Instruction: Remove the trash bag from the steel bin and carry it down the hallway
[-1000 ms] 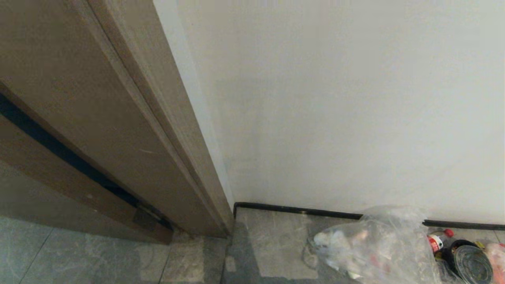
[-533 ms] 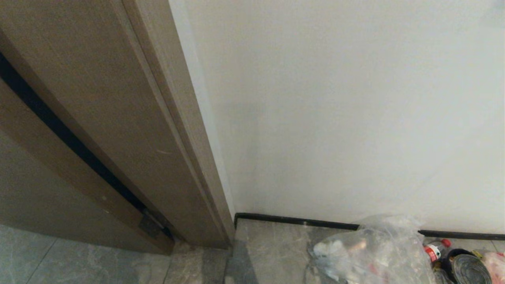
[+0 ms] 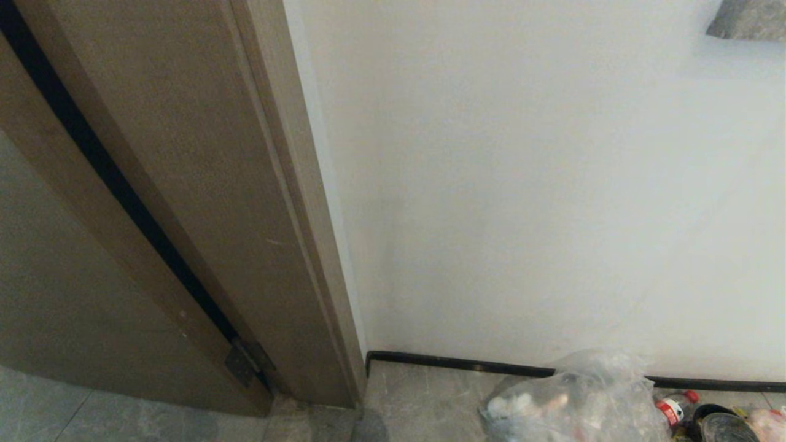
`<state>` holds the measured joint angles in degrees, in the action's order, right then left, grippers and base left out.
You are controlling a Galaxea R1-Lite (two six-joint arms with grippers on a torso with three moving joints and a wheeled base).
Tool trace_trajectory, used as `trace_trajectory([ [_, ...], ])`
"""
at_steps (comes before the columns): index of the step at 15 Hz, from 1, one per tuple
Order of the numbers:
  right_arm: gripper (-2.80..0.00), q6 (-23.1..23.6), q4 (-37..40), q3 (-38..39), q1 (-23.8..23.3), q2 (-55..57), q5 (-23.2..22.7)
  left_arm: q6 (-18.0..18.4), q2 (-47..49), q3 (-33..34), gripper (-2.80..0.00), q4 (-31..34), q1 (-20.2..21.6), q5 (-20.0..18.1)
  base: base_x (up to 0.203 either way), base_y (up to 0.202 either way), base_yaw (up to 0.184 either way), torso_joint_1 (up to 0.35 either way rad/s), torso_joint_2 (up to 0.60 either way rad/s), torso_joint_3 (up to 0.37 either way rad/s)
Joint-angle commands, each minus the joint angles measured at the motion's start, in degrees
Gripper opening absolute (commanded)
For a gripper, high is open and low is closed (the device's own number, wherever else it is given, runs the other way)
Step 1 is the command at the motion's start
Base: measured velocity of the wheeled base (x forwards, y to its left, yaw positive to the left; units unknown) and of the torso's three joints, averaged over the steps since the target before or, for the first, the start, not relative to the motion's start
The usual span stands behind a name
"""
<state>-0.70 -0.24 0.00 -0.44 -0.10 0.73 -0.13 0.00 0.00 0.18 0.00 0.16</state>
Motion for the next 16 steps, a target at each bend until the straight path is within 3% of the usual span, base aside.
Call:
trace_trajectory([
  [1,-2.80,0.08,-0.02,0.09,0.00,0.01,-0.03,-0.04,0.00,0.00,-2.80,-0.01,0.00,0.02,0.000,0.000,0.000,0.005,0.00,0.210],
  [10,-2.80,0.00,-0.02,0.09,0.00,0.01,-0.01,-0.04,0.00,0.00,-2.80,-0.01,0.00,0.02,0.000,0.000,0.000,0.003,0.00,0.197],
  [16,-2.80,0.08,-0.11,0.09,0.00,0.01,-0.03,-0.04,0.00,0.00,-2.80,-0.01,0.00,0.02,0.000,0.000,0.000,0.001,0.00,0.025],
])
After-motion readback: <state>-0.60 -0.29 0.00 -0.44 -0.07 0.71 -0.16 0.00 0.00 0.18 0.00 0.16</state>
